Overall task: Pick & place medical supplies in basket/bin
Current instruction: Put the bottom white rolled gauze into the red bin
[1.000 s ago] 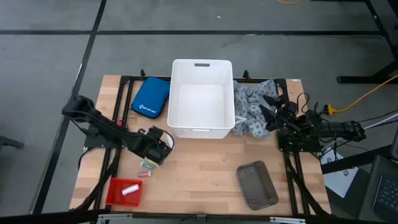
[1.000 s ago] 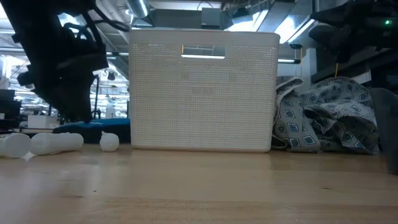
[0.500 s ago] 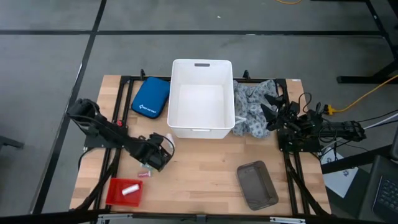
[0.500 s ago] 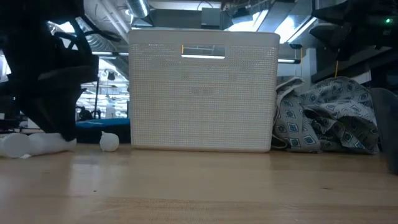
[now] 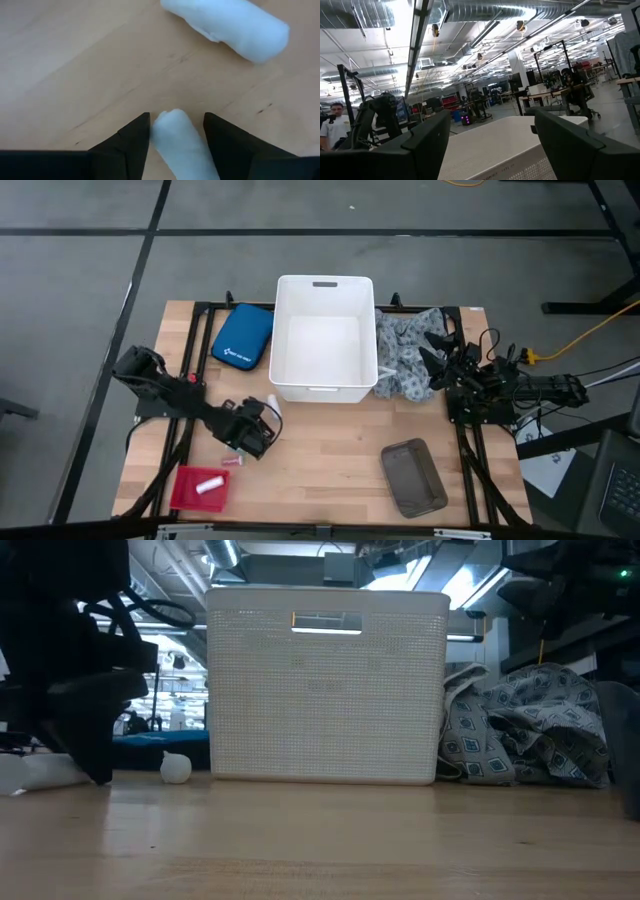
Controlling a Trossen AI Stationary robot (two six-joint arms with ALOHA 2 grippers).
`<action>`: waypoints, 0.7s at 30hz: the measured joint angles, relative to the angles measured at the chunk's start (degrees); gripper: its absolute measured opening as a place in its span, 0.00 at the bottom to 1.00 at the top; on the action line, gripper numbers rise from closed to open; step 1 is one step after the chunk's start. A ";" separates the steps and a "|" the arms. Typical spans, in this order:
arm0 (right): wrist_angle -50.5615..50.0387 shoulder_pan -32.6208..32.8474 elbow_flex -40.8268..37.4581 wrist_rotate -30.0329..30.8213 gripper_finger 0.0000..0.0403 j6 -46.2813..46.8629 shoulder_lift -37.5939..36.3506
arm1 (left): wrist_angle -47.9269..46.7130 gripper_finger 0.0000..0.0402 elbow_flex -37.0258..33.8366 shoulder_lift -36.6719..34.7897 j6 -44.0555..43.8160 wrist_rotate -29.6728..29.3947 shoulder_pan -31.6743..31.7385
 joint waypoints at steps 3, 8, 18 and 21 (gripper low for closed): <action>0.00 -0.01 0.00 0.00 0.73 0.00 0.00 | 0.03 0.38 0.00 -0.54 1.72 -0.06 -0.72; -0.02 0.00 0.00 0.00 0.73 -0.01 0.00 | -0.52 0.23 -0.13 -1.09 5.60 -1.45 -1.33; -0.02 0.00 0.00 -0.01 0.73 -0.02 0.00 | -4.78 0.09 -0.31 -7.39 16.87 -1.99 -1.33; -0.02 -0.01 0.00 0.00 0.73 -0.02 0.00 | -5.04 0.10 -0.28 -11.70 19.68 -3.81 -1.98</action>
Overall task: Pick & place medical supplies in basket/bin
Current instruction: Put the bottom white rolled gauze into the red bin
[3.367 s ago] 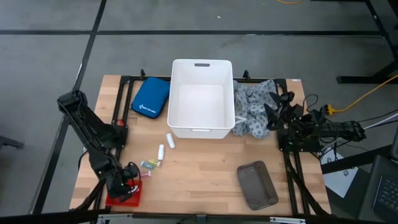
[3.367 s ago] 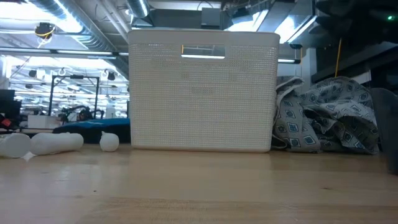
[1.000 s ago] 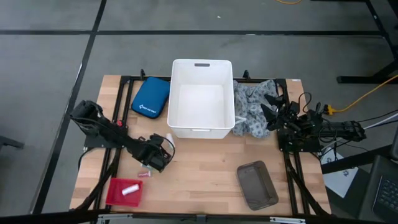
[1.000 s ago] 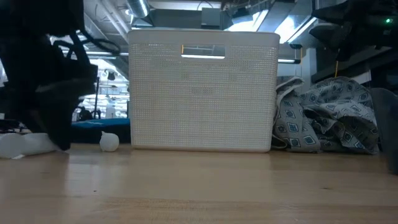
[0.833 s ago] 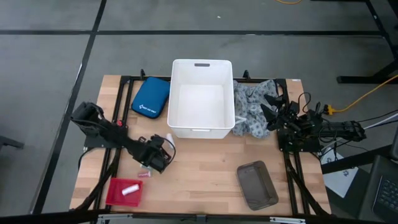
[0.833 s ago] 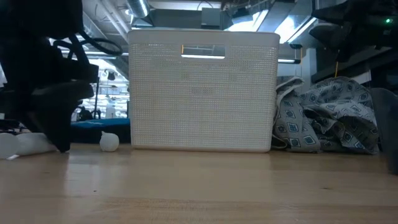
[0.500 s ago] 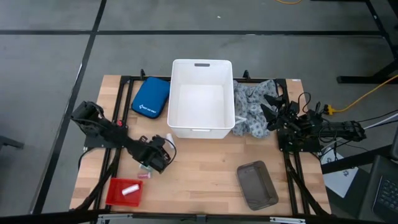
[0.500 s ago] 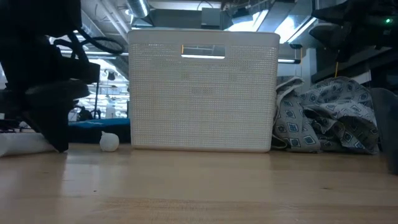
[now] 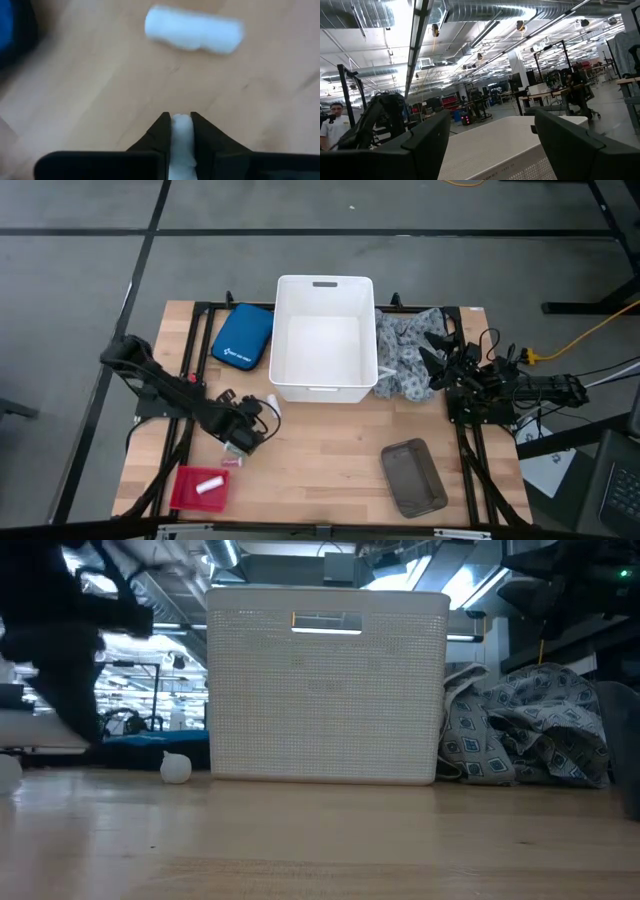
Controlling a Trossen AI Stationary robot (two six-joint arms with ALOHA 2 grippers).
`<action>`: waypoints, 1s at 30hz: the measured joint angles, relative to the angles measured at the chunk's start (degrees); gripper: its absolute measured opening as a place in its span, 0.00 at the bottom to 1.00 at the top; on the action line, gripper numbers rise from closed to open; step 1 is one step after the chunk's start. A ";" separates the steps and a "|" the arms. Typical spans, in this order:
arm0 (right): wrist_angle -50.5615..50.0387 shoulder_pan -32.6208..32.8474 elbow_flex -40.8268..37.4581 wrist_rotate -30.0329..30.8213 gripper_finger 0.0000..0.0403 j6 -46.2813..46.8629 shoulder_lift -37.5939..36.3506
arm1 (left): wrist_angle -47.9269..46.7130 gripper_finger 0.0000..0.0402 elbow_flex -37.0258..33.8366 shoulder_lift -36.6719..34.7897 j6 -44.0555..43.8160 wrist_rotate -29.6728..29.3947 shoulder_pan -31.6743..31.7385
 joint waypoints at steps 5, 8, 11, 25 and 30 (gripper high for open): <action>0.00 0.00 0.00 0.00 0.73 0.00 0.00 | 0.05 0.10 0.02 -8.21 3.46 0.22 -3.71; -0.02 0.02 0.00 -0.02 0.73 -0.02 0.00 | 0.23 0.09 0.04 -13.15 3.63 4.53 -7.31; -0.04 0.02 0.00 -0.01 0.73 -0.02 0.00 | 0.38 0.10 0.07 -17.44 1.12 8.59 -11.51; -0.83 0.02 0.00 -0.02 0.73 1.09 0.00 | 14.05 0.11 0.11 -15.02 -10.20 8.85 -30.74; -0.83 0.01 0.00 -0.02 0.73 1.32 0.00 | 14.92 0.15 0.11 -8.73 -17.09 9.34 -34.54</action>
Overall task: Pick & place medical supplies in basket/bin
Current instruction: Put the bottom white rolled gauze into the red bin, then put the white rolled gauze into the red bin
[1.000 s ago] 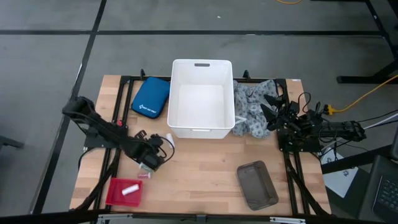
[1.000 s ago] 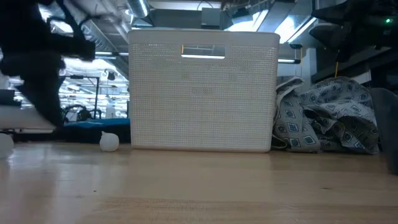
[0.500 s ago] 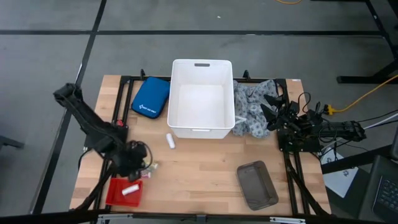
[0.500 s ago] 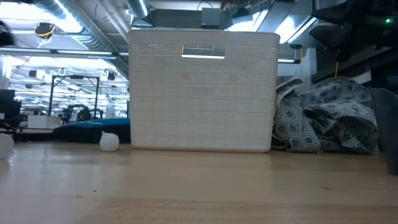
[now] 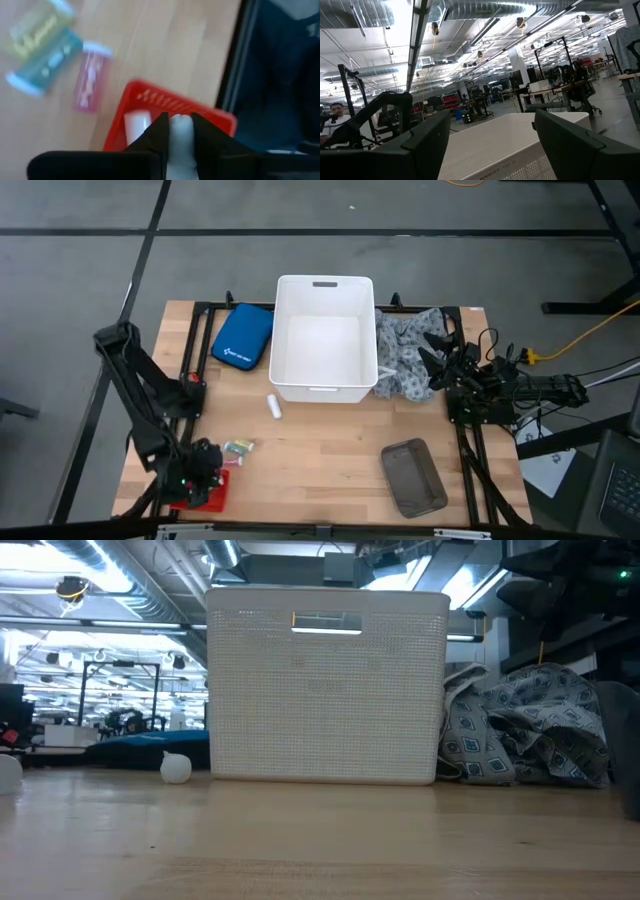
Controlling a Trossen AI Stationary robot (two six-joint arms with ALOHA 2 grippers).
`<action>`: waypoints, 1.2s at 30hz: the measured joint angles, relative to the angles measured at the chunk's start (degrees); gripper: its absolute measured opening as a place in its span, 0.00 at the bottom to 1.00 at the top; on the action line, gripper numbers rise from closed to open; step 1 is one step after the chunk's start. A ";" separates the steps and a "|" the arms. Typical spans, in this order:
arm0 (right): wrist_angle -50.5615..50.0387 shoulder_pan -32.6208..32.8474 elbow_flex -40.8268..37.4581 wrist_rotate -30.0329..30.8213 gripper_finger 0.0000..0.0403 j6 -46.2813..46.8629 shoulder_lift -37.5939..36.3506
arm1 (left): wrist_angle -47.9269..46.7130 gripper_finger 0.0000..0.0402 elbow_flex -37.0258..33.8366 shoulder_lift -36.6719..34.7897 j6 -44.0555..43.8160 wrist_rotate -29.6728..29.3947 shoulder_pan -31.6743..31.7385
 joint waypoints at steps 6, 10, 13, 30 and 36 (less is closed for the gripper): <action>0.00 -0.01 0.00 0.02 0.73 -0.01 0.00 | 0.00 0.26 0.00 5.15 -5.38 -1.66 -2.96; 0.00 0.02 0.00 0.02 0.73 -0.01 0.00 | -0.01 0.36 0.00 5.65 -7.26 -3.86 -3.72; 0.00 0.01 0.00 -0.01 0.73 -0.03 0.00 | -0.01 0.43 0.00 5.12 -7.61 -5.28 -3.78; 0.02 0.00 0.00 0.00 0.73 -0.20 0.00 | -0.18 0.52 0.02 3.06 35.38 -22.26 11.68; 0.02 0.01 0.00 -0.01 0.73 -0.22 0.00 | -0.20 0.52 0.02 4.19 55.88 -17.31 21.99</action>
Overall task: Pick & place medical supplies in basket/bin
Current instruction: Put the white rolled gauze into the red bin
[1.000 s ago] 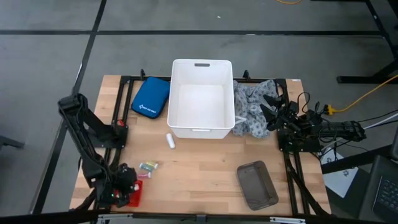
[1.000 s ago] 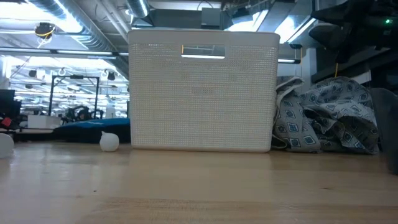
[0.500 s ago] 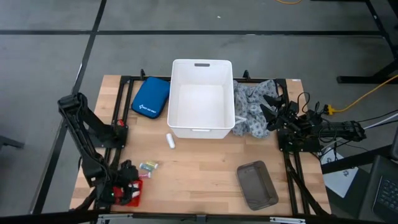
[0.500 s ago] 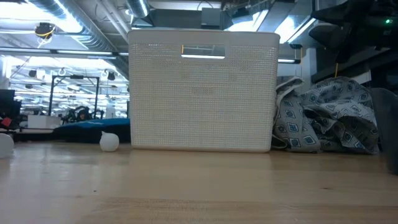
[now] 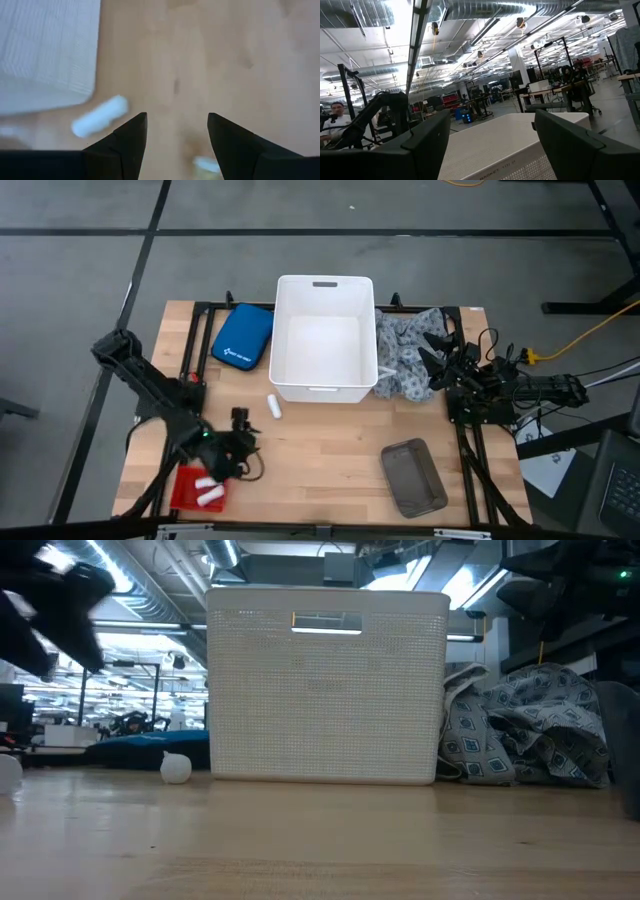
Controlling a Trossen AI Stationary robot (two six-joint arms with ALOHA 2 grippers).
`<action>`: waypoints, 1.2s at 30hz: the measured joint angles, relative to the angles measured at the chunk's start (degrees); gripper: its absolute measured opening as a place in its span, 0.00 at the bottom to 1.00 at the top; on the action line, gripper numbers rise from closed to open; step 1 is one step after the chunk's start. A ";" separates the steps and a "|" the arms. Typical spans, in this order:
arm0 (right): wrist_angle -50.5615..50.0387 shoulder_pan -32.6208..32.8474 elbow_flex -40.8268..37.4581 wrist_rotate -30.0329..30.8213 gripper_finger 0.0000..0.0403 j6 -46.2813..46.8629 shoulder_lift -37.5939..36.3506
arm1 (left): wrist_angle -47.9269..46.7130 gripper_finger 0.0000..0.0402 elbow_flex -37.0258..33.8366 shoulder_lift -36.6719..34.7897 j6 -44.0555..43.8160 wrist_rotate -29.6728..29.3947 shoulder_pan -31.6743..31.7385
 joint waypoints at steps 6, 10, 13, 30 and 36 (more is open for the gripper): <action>0.00 -0.01 0.00 0.02 0.73 -0.01 0.00 | 0.02 0.52 0.00 2.48 18.21 2.15 7.47; 0.00 -0.02 0.00 0.00 0.73 -0.02 0.00 | 0.09 0.52 0.00 4.66 28.64 2.94 10.01; 0.00 -0.02 0.00 -0.11 0.73 -0.02 0.00 | 0.04 0.52 0.00 6.78 34.84 3.85 11.74; 0.00 -0.02 0.00 -0.18 0.73 -0.17 0.00 | 2.48 0.52 0.00 16.00 57.34 -1.21 18.33; 0.02 0.00 0.00 -0.20 0.73 -0.17 0.00 | 6.27 0.52 0.04 16.91 61.45 -2.24 19.51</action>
